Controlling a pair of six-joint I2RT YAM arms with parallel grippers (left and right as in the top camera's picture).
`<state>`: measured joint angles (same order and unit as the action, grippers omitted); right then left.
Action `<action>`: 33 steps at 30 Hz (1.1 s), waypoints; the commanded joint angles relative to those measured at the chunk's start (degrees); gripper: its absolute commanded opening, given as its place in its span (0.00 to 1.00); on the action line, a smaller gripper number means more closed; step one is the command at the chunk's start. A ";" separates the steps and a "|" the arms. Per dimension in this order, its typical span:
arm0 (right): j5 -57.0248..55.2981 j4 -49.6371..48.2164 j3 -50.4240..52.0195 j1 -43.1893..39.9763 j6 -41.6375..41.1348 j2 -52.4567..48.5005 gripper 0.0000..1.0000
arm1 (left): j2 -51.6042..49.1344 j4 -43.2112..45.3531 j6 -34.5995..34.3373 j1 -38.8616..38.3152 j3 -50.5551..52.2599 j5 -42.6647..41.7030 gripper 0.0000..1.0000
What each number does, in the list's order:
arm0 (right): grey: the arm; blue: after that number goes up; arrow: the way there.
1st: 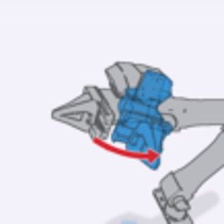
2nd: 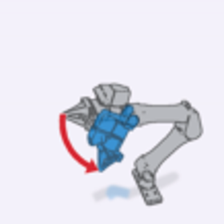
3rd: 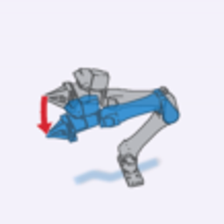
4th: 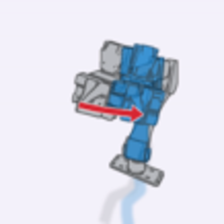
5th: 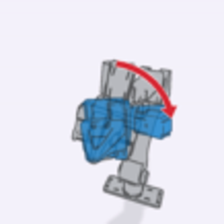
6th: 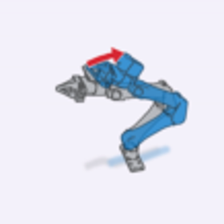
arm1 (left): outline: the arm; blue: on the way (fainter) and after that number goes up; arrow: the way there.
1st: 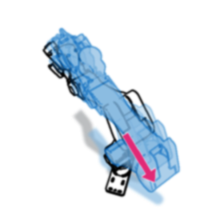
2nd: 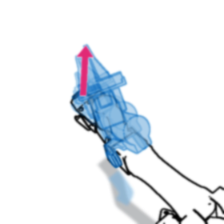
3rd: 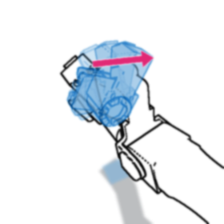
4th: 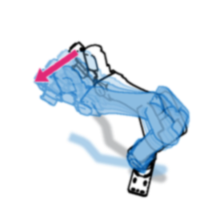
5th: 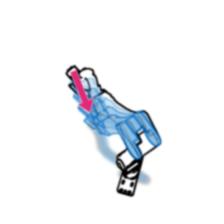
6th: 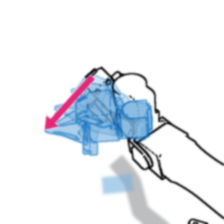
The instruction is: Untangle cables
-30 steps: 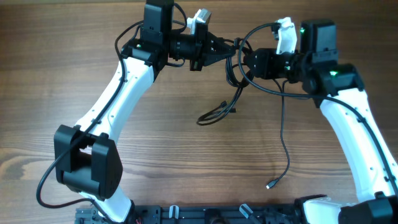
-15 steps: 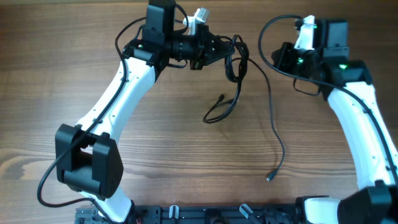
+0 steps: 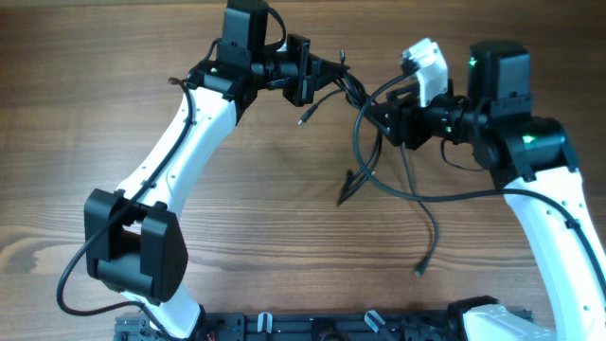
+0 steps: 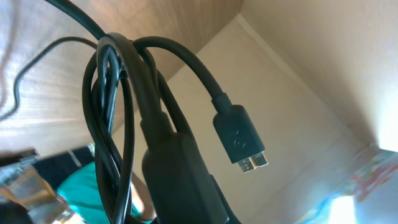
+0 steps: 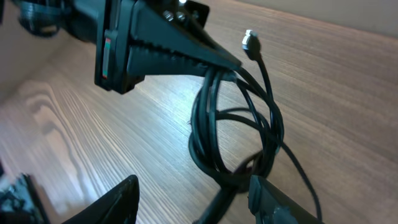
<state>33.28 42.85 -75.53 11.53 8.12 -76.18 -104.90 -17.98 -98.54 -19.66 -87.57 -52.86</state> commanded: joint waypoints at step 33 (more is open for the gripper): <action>-3.67 0.79 -0.55 2.12 -2.82 -0.37 0.04 | 0.98 -17.97 1.60 -1.14 -0.52 18.93 0.04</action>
<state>29.87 42.50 -75.53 13.69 7.33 -79.40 -104.90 -31.51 -101.43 -20.69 -87.64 -43.90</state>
